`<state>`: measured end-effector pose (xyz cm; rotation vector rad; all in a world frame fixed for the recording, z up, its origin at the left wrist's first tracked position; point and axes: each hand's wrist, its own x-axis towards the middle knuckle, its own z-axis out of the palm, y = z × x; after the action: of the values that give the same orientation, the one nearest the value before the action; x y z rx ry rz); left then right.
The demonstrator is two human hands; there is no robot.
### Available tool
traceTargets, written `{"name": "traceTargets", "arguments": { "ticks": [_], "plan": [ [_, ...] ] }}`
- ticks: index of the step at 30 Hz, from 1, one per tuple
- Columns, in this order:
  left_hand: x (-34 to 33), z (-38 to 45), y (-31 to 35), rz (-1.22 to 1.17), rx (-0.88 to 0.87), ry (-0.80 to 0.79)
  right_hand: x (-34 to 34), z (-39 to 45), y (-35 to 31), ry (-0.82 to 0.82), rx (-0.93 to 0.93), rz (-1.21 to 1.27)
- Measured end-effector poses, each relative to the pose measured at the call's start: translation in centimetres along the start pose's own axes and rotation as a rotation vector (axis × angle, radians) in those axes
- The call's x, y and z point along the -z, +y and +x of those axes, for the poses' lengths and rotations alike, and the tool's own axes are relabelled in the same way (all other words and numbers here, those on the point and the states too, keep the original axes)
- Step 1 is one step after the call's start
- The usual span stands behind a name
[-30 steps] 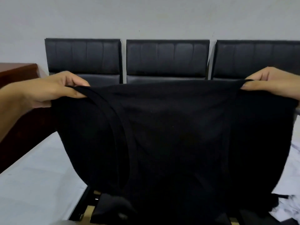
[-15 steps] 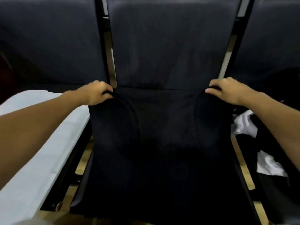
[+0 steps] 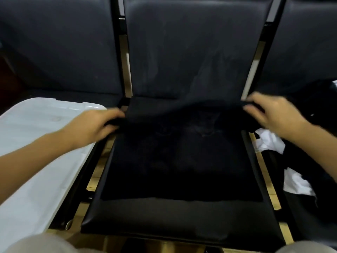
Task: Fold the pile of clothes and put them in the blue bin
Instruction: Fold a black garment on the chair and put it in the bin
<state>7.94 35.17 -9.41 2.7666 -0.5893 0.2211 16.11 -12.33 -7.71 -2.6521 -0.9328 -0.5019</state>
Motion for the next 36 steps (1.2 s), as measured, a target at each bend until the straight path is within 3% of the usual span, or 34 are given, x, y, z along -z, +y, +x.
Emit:
{"name": "traceTargets", "arguments": {
  "ticks": [2, 4, 5, 6, 10, 12, 15, 17, 19, 21, 25, 29, 33, 36],
  "plan": [
    [-0.9, -3.4, 0.6, 0.052, -0.045, -0.251, -0.2, -4.5, -1.6, -0.190, 0.057, -0.050],
    [-2.4, -6.2, 1.1, 0.115, -0.041, -0.609, -0.7, -8.7, -3.1, -0.573, 0.033, -0.133],
    [-3.1, -7.4, 1.3, 0.141, -0.022, -0.714, -0.8, -10.3, -3.6, -0.709, -0.006, -0.188],
    [-3.7, -8.3, 1.5, 0.144, -0.002, -0.738, -0.7, -11.3, -4.2, -0.743, -0.035, -0.217],
    [-5.7, -9.3, 2.8, 0.197, -0.006, -0.662, -2.4, -10.4, -9.5, -0.573, -0.134, -0.188],
    [-5.7, -8.3, 3.7, 0.335, -0.063, -0.591, -4.9, -8.9, -13.6, -0.516, -0.100, -0.088],
    [-5.5, -7.0, 5.4, 0.525, -0.084, -0.628, -9.0, -6.4, -20.4, -0.509, -0.058, 0.040],
    [-5.1, -6.5, 6.6, 0.417, -0.097, -0.505, -10.9, -4.7, -24.7, -0.486, -0.119, 0.177],
    [-4.3, -6.6, 7.7, 0.129, -0.077, -0.285, -11.4, -3.3, -28.1, -0.406, -0.247, 0.370],
    [-2.9, -6.9, 8.9, -0.114, -0.016, -0.169, -10.9, -2.4, -29.7, -0.280, -0.385, 0.517],
    [-1.5, -7.6, 9.1, -0.668, 0.200, -0.236, -9.1, -2.7, -29.2, -0.154, -0.493, 0.665],
    [-3.8, -6.6, 7.0, -0.443, 0.282, -0.312, -6.1, -4.0, -25.7, -0.046, -0.666, 1.022],
    [-4.2, -0.9, 8.1, -0.312, 0.232, -0.089, -4.3, -5.6, -20.4, 0.052, -0.747, 1.058],
    [-4.4, 6.4, 11.2, -0.331, 0.155, 0.073, -3.7, -7.2, -15.3, 0.135, -0.930, 1.000]
  ]
}}
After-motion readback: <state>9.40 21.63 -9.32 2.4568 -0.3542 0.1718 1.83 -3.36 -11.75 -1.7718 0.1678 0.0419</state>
